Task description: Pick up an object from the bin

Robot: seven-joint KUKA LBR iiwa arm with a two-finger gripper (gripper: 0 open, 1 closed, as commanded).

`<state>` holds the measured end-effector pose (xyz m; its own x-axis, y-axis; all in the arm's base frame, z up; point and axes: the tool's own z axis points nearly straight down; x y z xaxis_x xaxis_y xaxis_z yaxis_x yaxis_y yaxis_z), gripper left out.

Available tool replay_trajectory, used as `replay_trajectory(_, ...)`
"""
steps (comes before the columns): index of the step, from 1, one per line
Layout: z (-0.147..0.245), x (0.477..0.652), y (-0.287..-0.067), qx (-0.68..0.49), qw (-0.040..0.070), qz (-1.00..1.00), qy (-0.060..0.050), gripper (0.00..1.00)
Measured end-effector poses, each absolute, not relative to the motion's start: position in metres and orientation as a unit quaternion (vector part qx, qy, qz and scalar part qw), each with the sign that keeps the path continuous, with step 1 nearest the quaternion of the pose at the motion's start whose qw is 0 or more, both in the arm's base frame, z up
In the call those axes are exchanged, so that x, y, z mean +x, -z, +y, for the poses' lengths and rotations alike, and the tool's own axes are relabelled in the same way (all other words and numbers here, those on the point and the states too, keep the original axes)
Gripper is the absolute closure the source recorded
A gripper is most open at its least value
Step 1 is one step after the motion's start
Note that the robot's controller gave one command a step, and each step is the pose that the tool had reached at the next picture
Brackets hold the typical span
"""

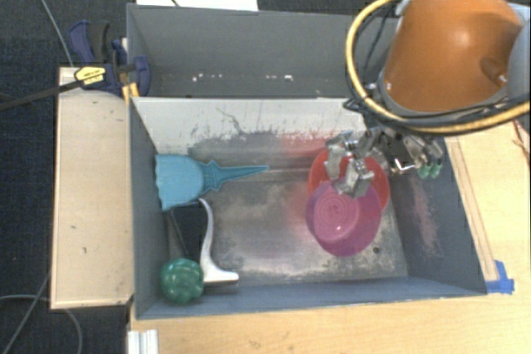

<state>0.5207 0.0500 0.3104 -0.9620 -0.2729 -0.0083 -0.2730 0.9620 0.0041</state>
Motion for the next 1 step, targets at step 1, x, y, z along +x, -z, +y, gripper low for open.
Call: replay_trajectory(1,0.0524,0.5326,-0.2900,-0.139,0.012,0.990,-0.003,1.00)
